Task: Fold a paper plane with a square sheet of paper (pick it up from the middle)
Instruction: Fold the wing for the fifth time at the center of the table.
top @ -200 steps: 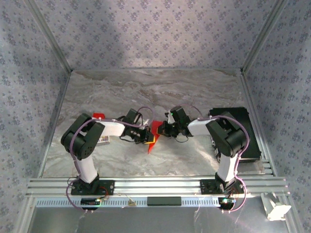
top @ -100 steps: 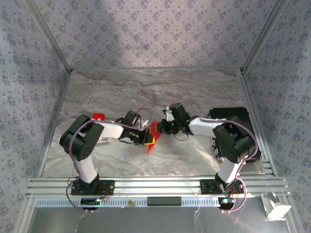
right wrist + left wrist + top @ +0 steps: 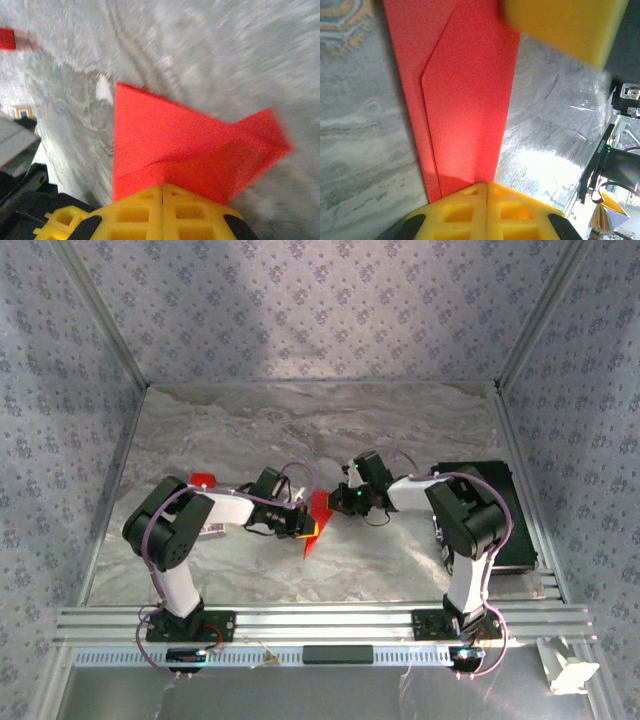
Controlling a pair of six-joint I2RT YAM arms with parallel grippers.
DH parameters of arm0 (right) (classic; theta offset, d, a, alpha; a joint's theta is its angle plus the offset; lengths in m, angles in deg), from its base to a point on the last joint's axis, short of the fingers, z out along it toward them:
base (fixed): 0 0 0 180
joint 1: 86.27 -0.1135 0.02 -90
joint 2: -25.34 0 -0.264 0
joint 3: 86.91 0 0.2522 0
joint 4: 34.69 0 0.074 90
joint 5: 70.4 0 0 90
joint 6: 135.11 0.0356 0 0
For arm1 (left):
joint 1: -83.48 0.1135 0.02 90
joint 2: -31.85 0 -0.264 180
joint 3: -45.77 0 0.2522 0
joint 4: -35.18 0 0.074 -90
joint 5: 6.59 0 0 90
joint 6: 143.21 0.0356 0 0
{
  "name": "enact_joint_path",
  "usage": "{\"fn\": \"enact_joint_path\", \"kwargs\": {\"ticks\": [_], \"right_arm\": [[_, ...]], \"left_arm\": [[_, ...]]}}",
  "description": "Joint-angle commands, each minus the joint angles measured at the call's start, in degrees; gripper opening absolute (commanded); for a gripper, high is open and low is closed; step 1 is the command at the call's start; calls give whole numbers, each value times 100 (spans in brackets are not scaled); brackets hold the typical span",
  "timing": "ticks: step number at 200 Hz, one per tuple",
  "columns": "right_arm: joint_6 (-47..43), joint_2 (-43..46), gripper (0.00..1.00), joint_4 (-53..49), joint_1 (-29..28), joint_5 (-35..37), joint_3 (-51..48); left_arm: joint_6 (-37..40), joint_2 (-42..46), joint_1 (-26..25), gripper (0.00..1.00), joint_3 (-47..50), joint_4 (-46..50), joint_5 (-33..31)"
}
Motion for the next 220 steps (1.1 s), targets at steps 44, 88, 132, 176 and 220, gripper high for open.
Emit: {"fn": "enact_joint_path", "kwargs": {"ticks": [44,88,132,176,220], "right_arm": [[253,-115,6,-526,624,884,288],[145,181,6,-772,721,868,637],[-40,776,8,-765,403,641,511],[21,336,8,-465,-185,142,464],[212,-280,6,-668,-309,378,410]], "left_arm": [[20,-362,-173,0,166,436,-317],[25,-381,-178,0,165,438,-329],[-24,-338,-182,0,178,404,-376],[-59,-328,-177,0,185,355,-372],[-160,-200,-172,0,191,303,-361]]}}
